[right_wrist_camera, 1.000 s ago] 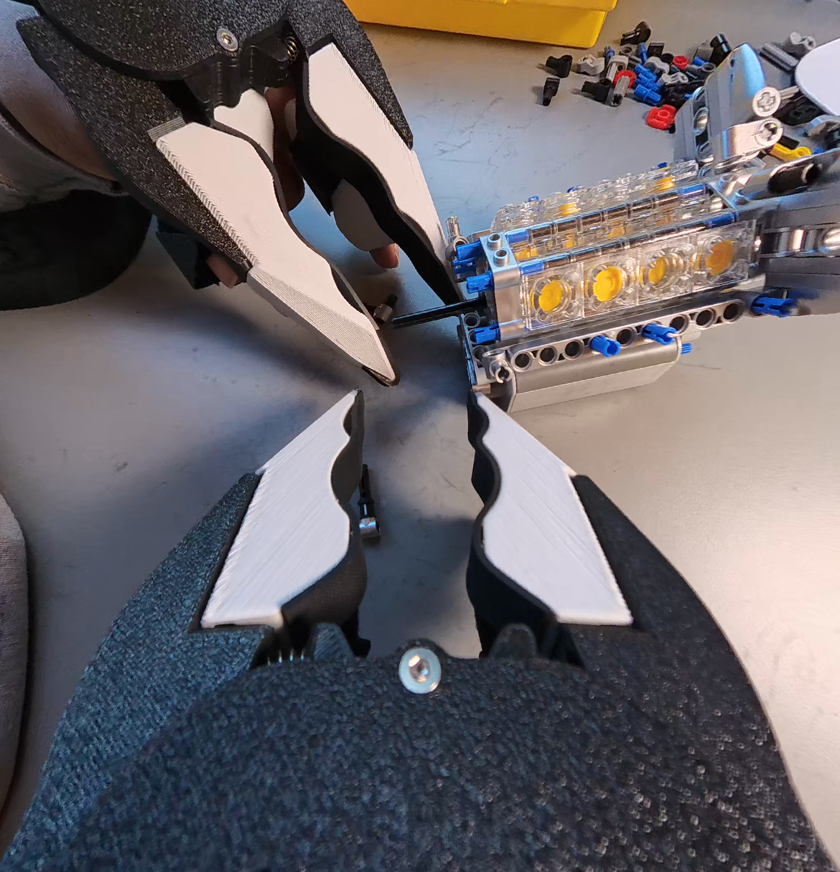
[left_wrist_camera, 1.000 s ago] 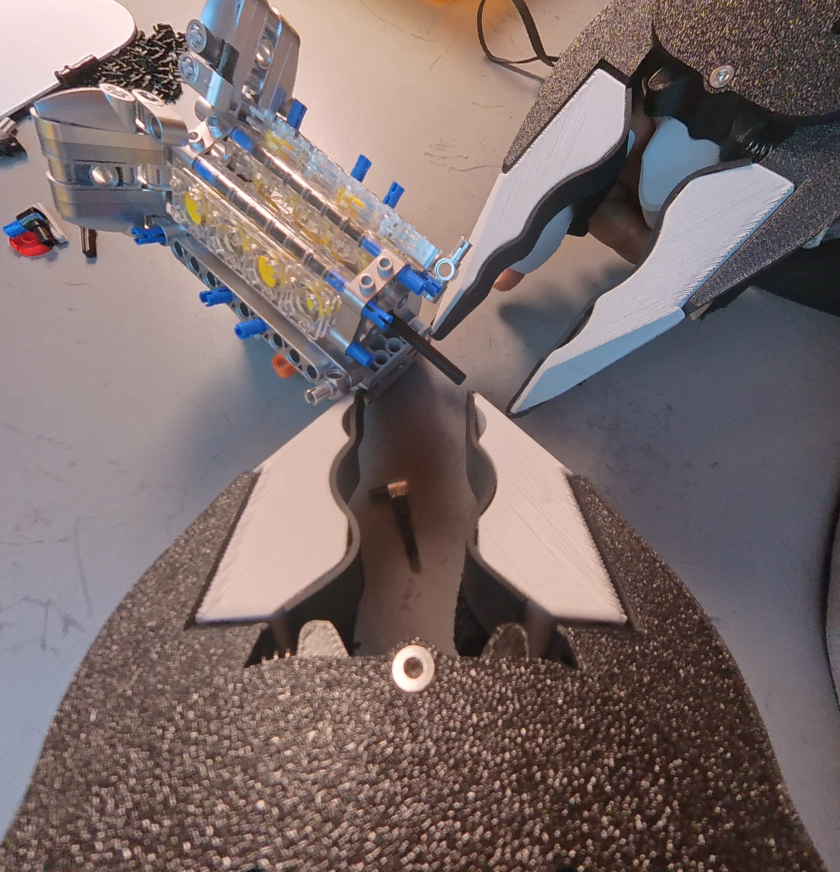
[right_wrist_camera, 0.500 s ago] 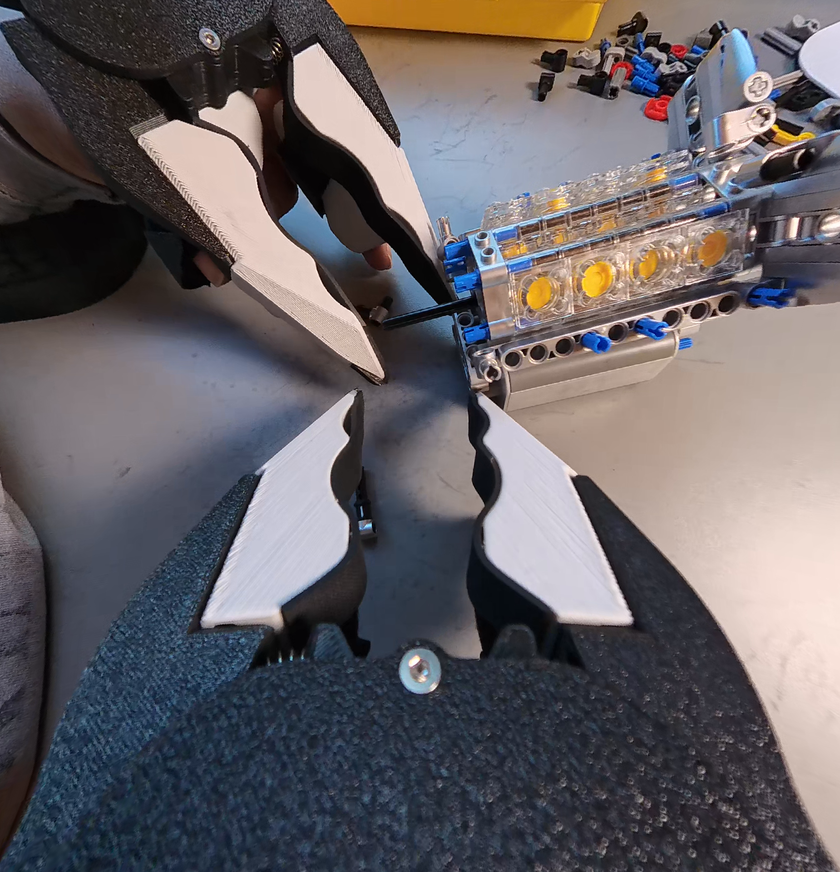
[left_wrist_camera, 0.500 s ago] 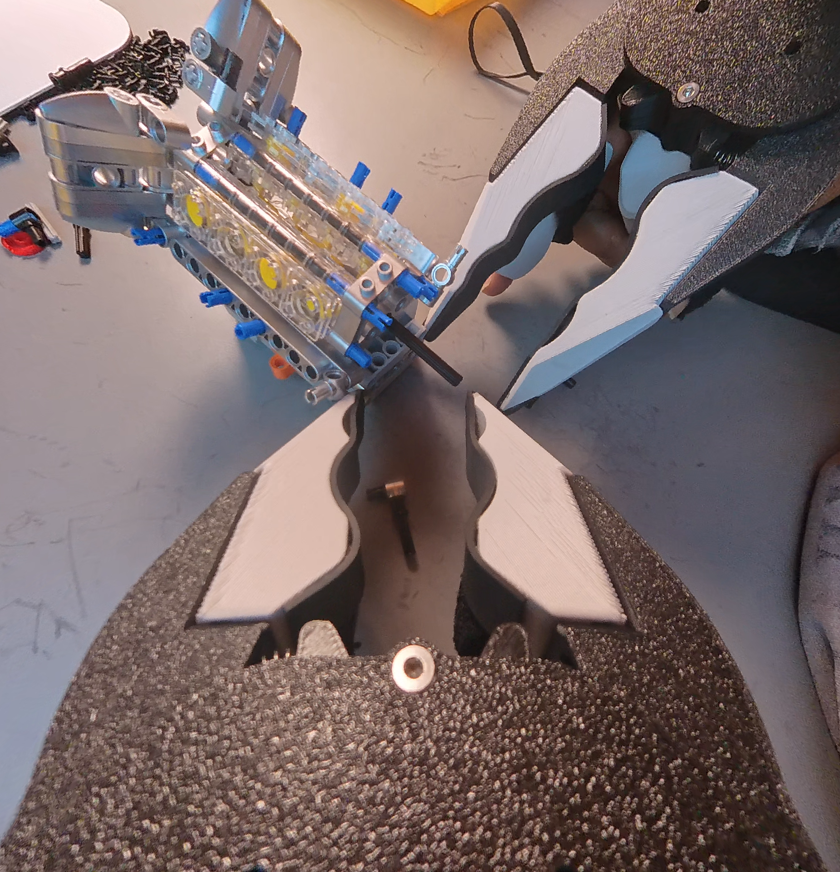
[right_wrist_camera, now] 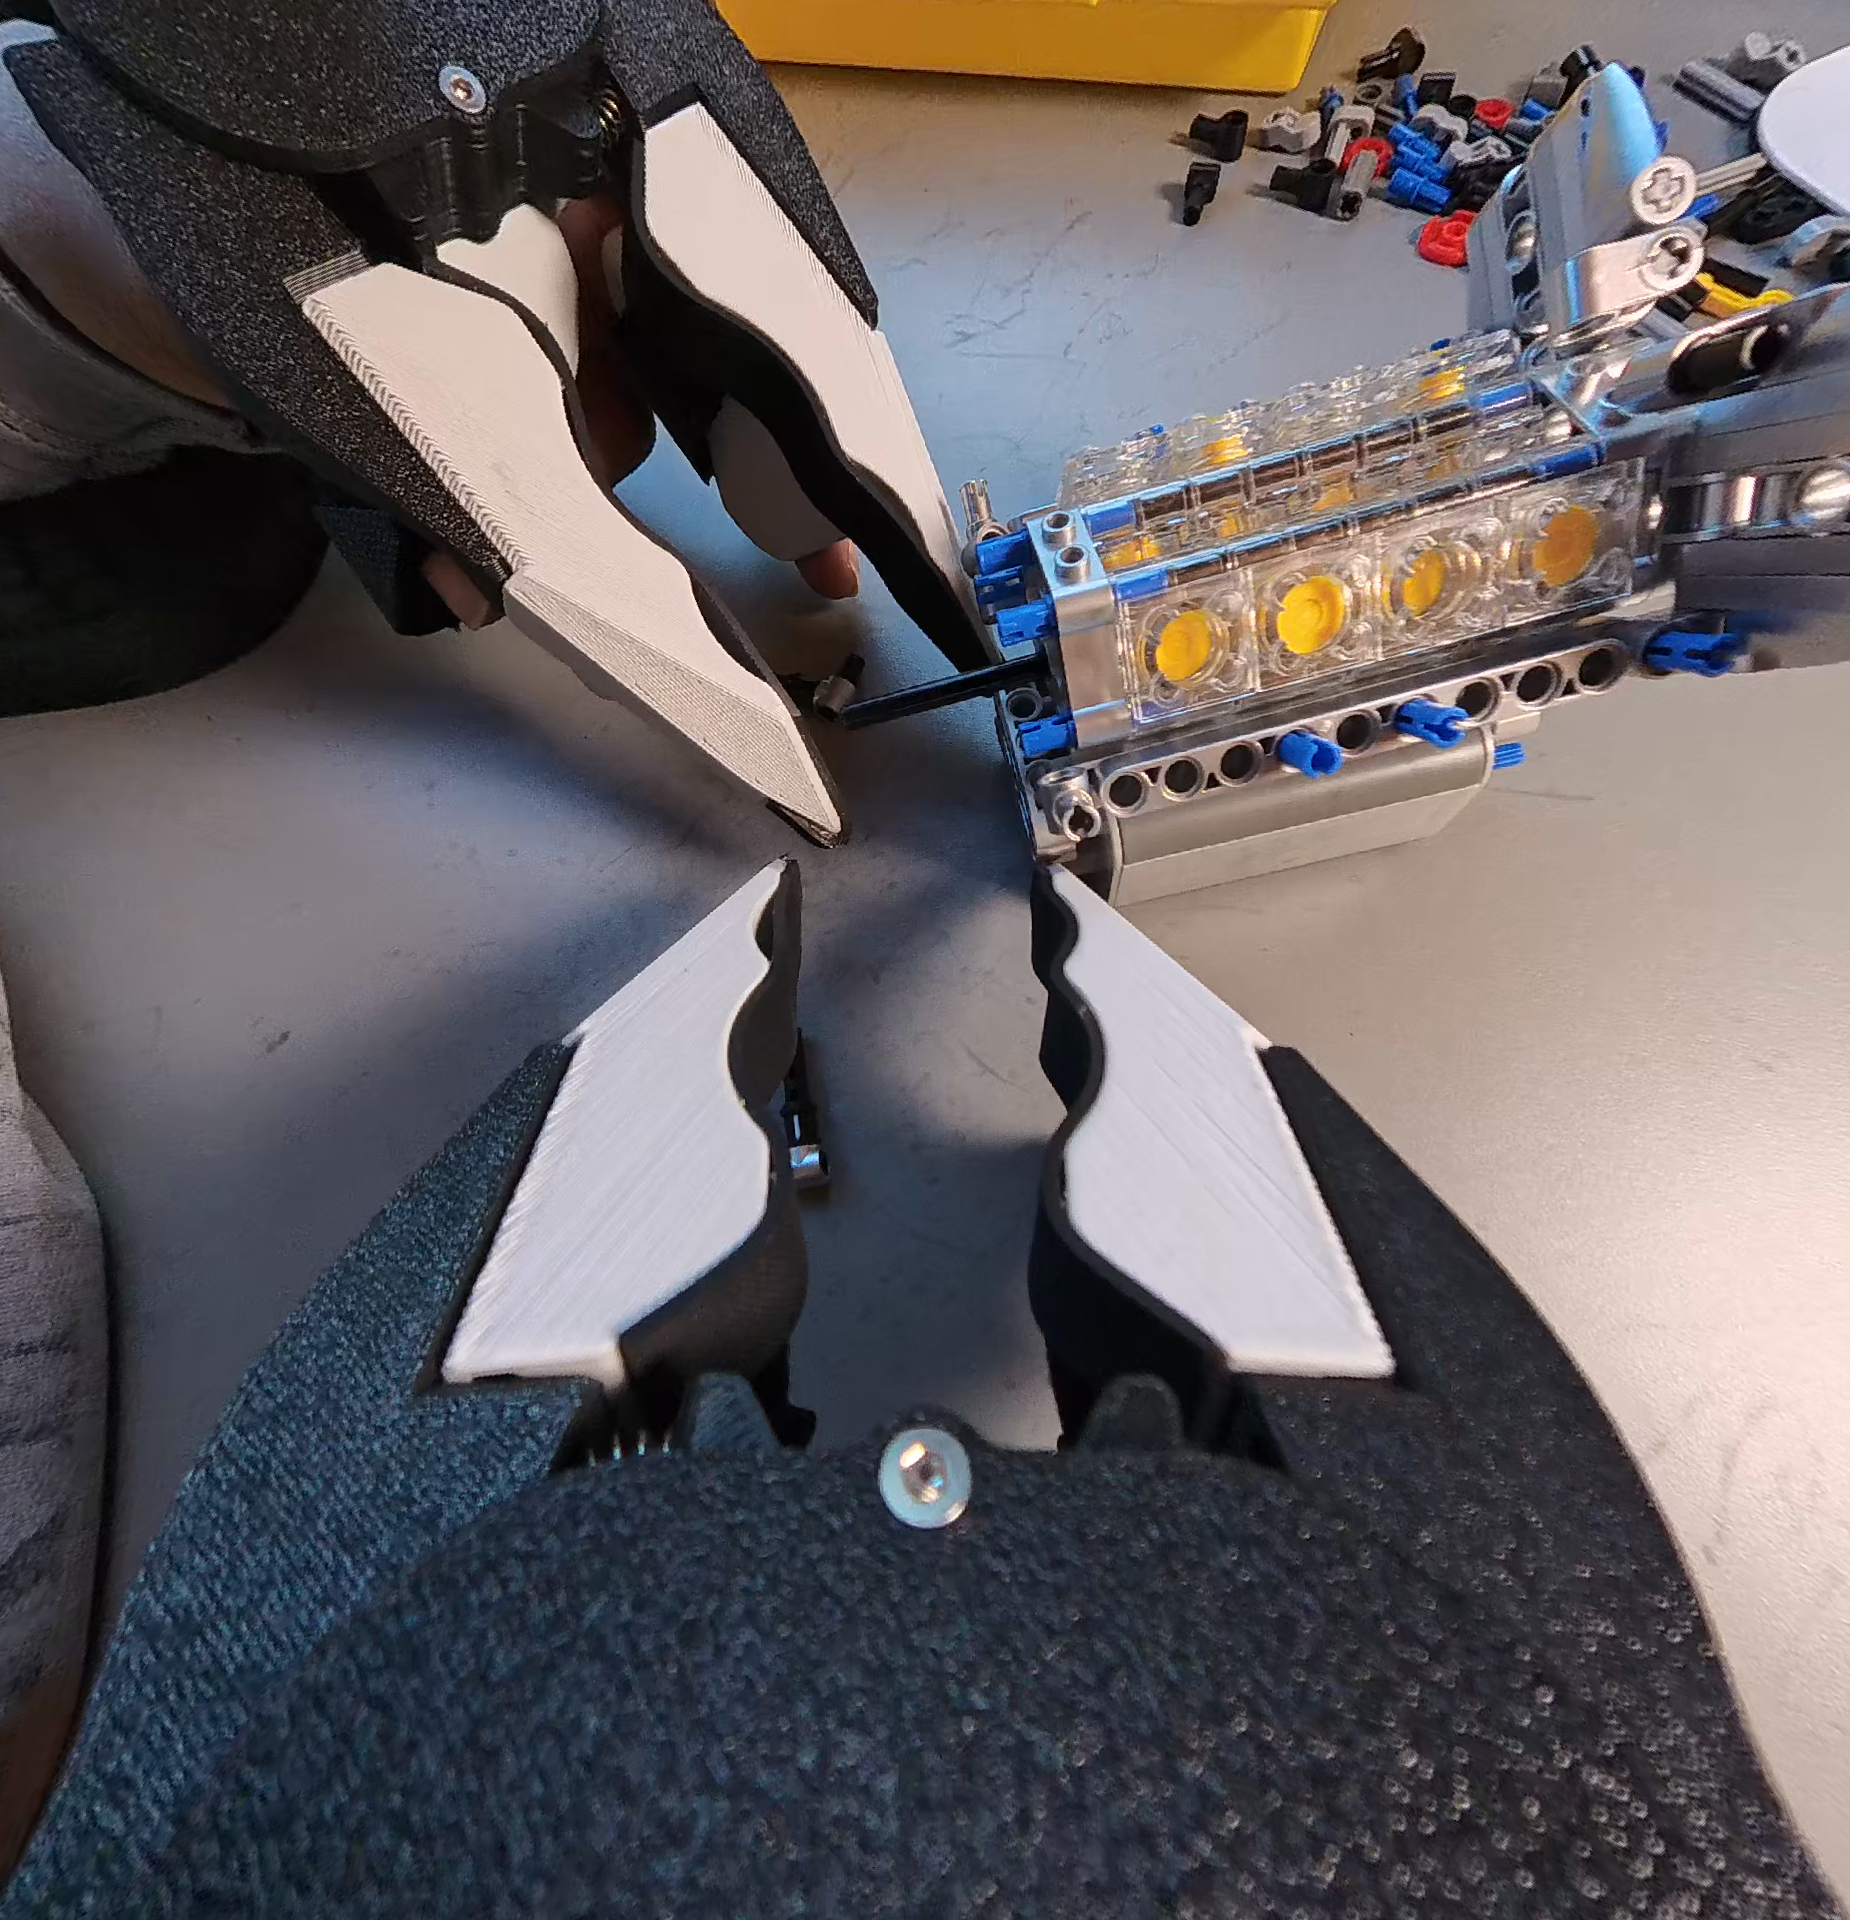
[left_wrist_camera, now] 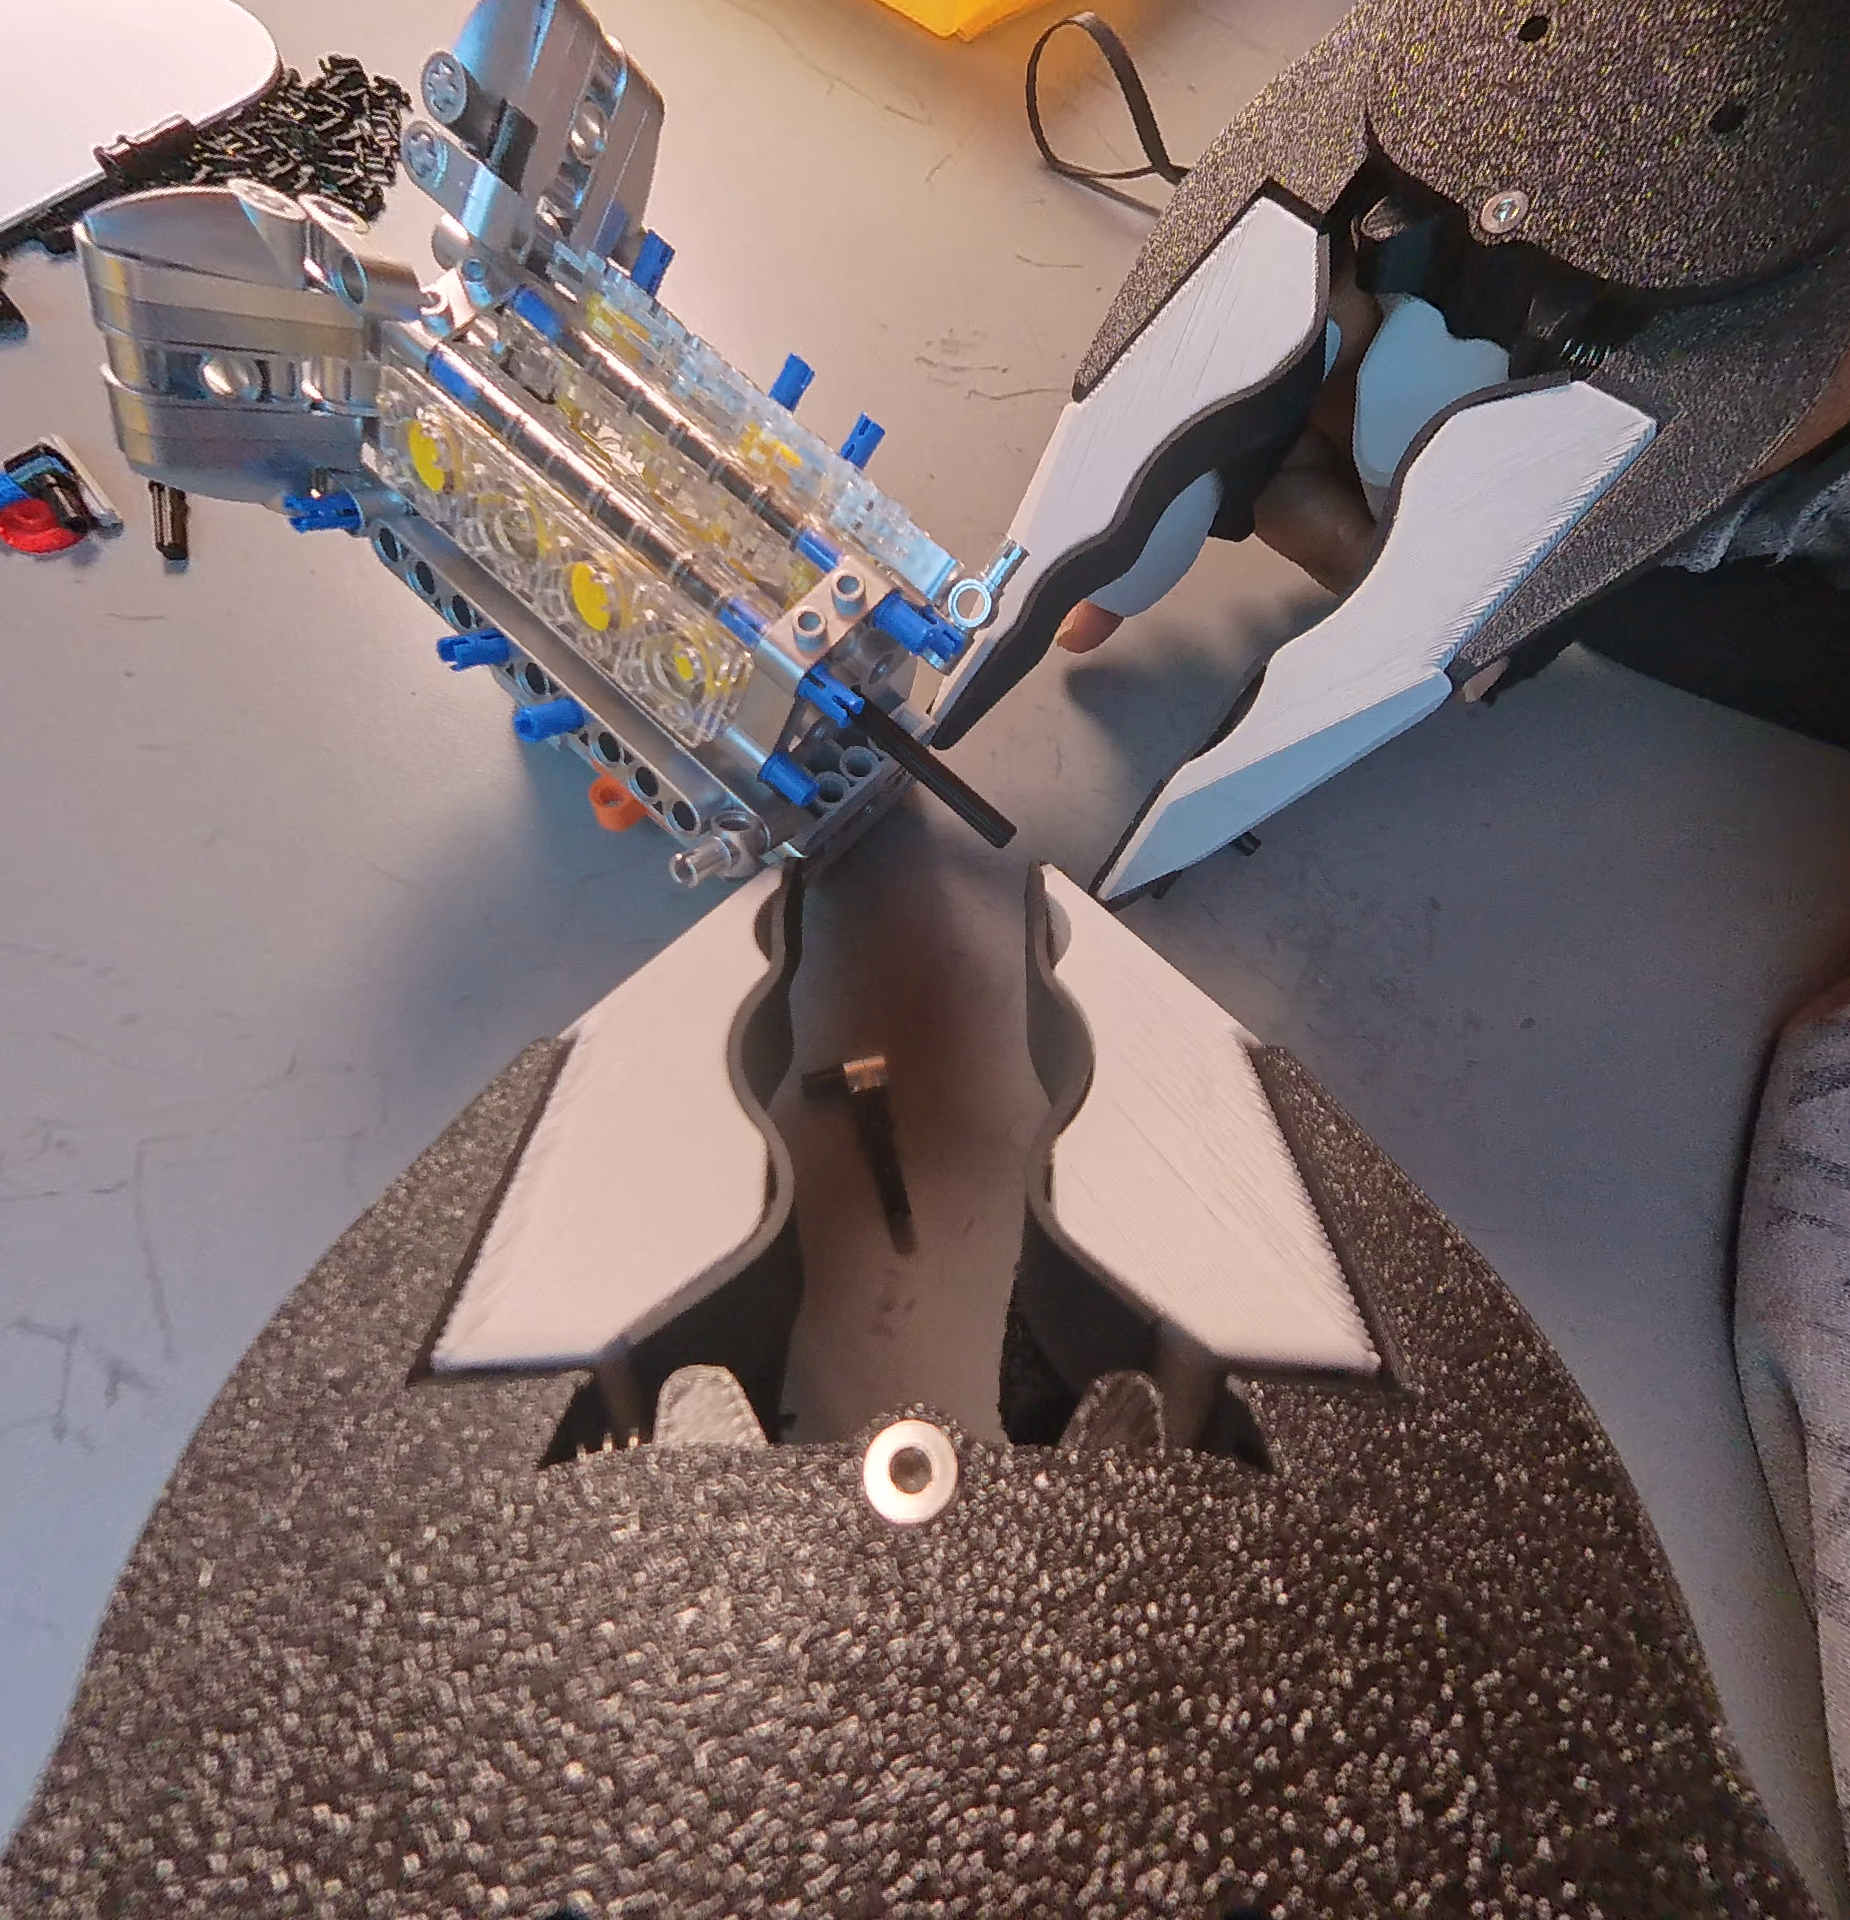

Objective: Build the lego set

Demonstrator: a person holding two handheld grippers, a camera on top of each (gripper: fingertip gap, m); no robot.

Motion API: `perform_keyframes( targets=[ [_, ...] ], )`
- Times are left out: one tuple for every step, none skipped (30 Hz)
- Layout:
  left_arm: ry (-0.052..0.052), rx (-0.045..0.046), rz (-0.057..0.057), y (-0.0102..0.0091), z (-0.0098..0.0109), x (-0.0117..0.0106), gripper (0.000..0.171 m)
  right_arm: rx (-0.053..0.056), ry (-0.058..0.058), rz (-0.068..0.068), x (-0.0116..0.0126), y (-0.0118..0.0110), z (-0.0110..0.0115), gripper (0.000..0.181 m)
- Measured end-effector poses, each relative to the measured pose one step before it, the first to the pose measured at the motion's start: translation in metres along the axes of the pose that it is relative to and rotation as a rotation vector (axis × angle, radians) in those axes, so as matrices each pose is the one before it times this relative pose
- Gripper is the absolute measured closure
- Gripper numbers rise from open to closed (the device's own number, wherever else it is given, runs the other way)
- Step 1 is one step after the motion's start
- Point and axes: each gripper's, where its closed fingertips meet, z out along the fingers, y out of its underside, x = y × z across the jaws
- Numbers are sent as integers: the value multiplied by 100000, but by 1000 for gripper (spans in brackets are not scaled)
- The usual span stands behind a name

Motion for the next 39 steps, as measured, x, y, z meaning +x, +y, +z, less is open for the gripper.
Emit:
perform_keyframes(
  targets=[
    [10,7,-19,-9,-5,5,130,16,41,33,3,-2,1,138],
    [-14,5,-20,-1,0,-1,130,1,-45,-18,-5,0,0,138],
    [-12,-7,-31,1,-1,1,130,-15,0,-45,-6,1,2,138],
    [18,-4,-32,-4,2,-8,130,-5,31,-32,-3,0,2,138],
    [20,7,-43,-1,0,6,130,-16,23,-19,-1,3,15,138],
    [43,18,-30,-1,-3,-1,130,5,26,-14,2,6,-7,138],
    [24,15,-28,-8,8,1,130,1,42,34,6,-6,7,138],
    [11,-23,-46,3,-2,5,130,-27,-24,26,-4,12,4,138],
    [20,-12,-38,-4,6,1,130,-5,7,-33,3,1,0,138],
    [5,17,-29,-1,-3,-6,130,-14,21,-27,-5,1,2,138],
    [-20,6,-20,-2,5,8,130,-41,-11,-46,-7,13,6,138],
    [-40,4,10,-8,-6,-4,130,-35,25,-50,-10,-3,10,138],
    [-67,2,35,4,2,10,130,-13,15,-13,4,10,5,138],
    [-83,2,38,-1,4,-5,129,32,-56,-33,-19,-6,-9,138],
    [-70,10,3,-3,5,-1,130,23,14,-12,3,-3,2,138],
    [-59,20,-47,-10,-9,-12,130,38,83,13,8,1,-5,138],
    [-62,37,-64,-4,-2,-13,130,80,40,17,10,-12,-11,138],
    [-74,15,-99,5,-10,-8,130,57,97,45,14,-2,-20,138],
    [-12,-51,-145,16,-2,-2,129,36,130,36,21,-6,-14,138],
    [65,-113,-151,19,0,5,129,-130,20,-16,4,40,-4,138],
    [-4,-57,-111,23,-9,0,130,-66,-66,5,-13,29,-13,137],
    [-85,72,-25,-5,-19,-9,130,-36,30,-40,-10,23,-22,137],
    [-65,85,25,-2,-20,3,130,-86,104,-29,8,23,-34,137],
    [-49,-46,21,26,-28,-5,130,-62,1,-2,7,42,-47,136],
    [-68,-197,15,47,-39,-7,130,-90,-62,32,-1,51,-72,137],
    [-226,-241,91,87,-72,-39,130,-37,17,32,29,49,-111,137],
    [-416,-171,249,94,-122,-71,130,118,222,27,66,36,-177,137],
    [-505,-164,351,110,-176,-85,130,368,362,-30,122,13,-229,136],
    [-549,-283,393,156,-212,-111,130,663,483,-92,145,-14,-277,136],
    [-624,-302,532,161,-241,-108,130,779,331,-207,124,-21,-297,136],
    [-885,-49,765,138,-262,-120,130,954,87,-485,98,-18,-323,136],
    [-1050,170,1014,84,-294,-134,130,998,-45,-796,87,-16,-333,136],
    [-950,187,1210,35,-308,-92,130,885,143,-991,114,-20,-352,137],
    [-1106,331,1299,-36,-315,-102,130,497,89,-1491,116,-22,-372,137],
    [-1338,442,1476,-91,-322,-118,130,218,-444,-2262,-3,-10,-377,137],
    [-1411,442,1850,-121,-335,-117,130,-839,-1873,-2784,-263,135,-352,139],
    [-1602,500,2169,-137,-314,-158,130,-2587,-3289,-2905,-563,424,-226,139],
    [-1734,479,2206,-129,-284,-164,130,-4234,-3383,-3212,-682,701,-90,140],
    [-1364,243,2110,-73,-222,-101,130,-4619,-2233,-4352,-657,821,41,143]
  ],
)
